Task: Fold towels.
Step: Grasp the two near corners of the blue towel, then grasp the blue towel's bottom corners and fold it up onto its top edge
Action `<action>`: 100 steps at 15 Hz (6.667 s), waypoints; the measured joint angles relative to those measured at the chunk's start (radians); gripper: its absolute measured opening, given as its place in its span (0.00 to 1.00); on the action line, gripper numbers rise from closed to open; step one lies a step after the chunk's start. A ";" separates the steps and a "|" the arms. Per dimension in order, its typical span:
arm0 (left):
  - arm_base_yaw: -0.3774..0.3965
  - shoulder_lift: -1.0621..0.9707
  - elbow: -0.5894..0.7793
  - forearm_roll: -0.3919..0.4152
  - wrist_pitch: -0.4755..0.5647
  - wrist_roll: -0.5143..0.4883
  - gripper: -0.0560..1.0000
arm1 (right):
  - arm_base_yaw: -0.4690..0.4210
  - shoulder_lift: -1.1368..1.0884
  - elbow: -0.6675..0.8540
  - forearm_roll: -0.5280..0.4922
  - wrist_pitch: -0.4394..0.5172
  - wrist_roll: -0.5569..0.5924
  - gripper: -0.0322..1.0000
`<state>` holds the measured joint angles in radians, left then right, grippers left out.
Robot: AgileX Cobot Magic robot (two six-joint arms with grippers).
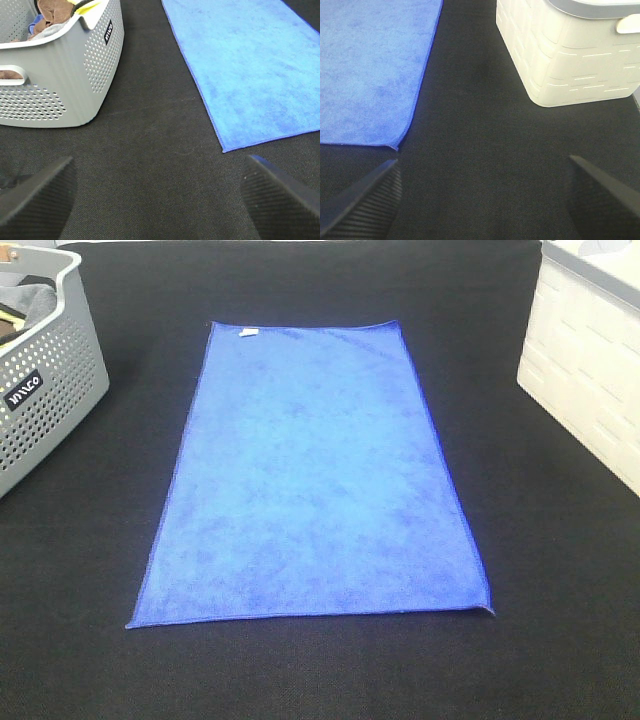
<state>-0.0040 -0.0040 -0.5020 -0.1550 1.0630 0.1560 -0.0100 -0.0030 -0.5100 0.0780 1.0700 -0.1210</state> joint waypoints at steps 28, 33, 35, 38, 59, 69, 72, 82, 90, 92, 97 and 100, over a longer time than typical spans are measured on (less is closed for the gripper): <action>0.000 0.000 0.000 0.000 0.000 0.000 0.85 | 0.000 0.000 0.000 0.000 0.000 0.000 0.83; 0.000 0.000 0.000 0.000 0.000 0.000 0.85 | 0.000 0.000 0.000 0.000 0.000 0.000 0.83; 0.000 0.000 0.000 0.000 0.000 0.000 0.85 | 0.000 0.000 0.000 0.000 0.000 0.000 0.83; 0.000 0.000 0.000 0.000 0.000 0.000 0.85 | 0.000 0.000 0.000 0.000 0.000 0.000 0.83; 0.000 0.000 0.000 0.000 -0.014 -0.064 0.85 | 0.000 0.000 0.000 0.000 -0.003 0.000 0.83; 0.000 0.310 0.085 -0.298 -0.453 -0.234 0.85 | 0.000 0.444 -0.083 0.147 -0.075 0.081 0.83; 0.000 0.564 0.085 -0.463 -0.452 -0.098 0.85 | 0.000 0.674 -0.101 0.227 -0.083 0.081 0.83; 0.000 1.309 0.060 -0.906 -0.440 0.501 0.85 | 0.000 1.187 -0.103 0.489 -0.290 -0.225 0.83; -0.041 1.729 -0.085 -1.093 -0.456 0.753 0.77 | 0.000 1.538 -0.104 0.830 -0.426 -0.569 0.79; -0.096 1.800 -0.108 -1.097 -0.501 0.756 0.77 | 0.000 1.631 -0.105 0.953 -0.436 -0.710 0.75; -0.107 1.813 -0.111 -1.156 -0.586 0.762 0.77 | 0.000 1.760 -0.108 1.059 -0.453 -0.824 0.74; -0.162 1.814 -0.112 -1.238 -0.625 0.811 0.77 | 0.000 1.827 -0.109 1.135 -0.463 -0.901 0.70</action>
<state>-0.1660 1.8100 -0.6140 -1.3930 0.4380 0.9670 -0.0100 1.8240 -0.6190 1.2130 0.6070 -1.0220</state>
